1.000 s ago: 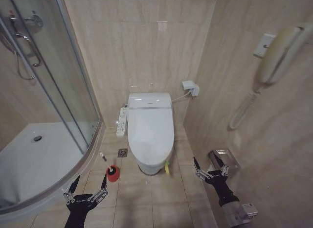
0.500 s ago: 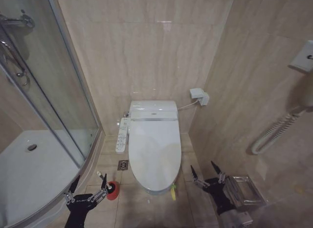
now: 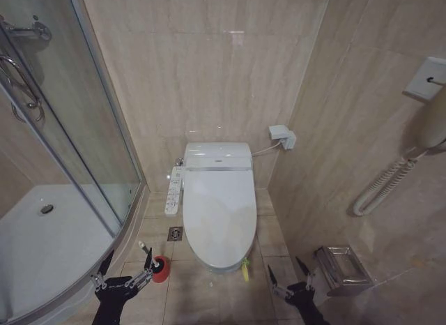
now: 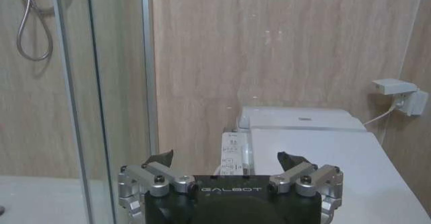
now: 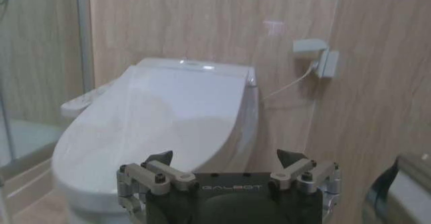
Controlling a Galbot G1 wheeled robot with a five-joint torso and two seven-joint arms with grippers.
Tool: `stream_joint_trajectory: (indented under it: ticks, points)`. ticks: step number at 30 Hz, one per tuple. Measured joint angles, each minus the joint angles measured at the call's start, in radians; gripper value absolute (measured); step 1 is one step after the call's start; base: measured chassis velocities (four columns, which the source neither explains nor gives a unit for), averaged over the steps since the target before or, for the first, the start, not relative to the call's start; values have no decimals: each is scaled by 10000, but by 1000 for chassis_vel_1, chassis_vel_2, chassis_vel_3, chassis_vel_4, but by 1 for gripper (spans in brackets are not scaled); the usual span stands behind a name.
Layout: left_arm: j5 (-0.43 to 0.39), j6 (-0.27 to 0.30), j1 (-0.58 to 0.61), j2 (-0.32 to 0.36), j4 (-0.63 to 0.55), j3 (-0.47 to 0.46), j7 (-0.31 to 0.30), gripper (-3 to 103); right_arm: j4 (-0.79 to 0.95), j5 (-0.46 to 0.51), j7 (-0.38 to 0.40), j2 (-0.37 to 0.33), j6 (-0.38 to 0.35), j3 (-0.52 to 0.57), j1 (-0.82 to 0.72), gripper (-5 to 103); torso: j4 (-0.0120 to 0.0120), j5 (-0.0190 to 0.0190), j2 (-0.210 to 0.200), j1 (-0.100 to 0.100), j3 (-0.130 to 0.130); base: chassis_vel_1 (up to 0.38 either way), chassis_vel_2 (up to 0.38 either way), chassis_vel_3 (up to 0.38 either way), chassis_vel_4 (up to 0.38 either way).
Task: Open the toilet lid, clean the toilet bowl with a toilet brush, close the toilet lid, and flush.
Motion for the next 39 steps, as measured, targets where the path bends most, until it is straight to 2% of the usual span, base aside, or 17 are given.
stream_joint_trajectory:
  ticks: [13,25,39]
  points:
    - [0,0,1,0,0,0,0,100,-1713,-1093,403,453,497,-503,380,100,0,0,0,0,0,0,0,0,0]
    - [0,0,1,0,0,0,0,100,-2723,-1538,587,1162,547,-735,867,100,0,-2,0,0,0,0,0,0,0]
    - [0,0,0,0,0,0,0,100,-3833,-2048,1258,2041,519,-975,1550,100,0,-1,-1,0,0,0,0,0,0]
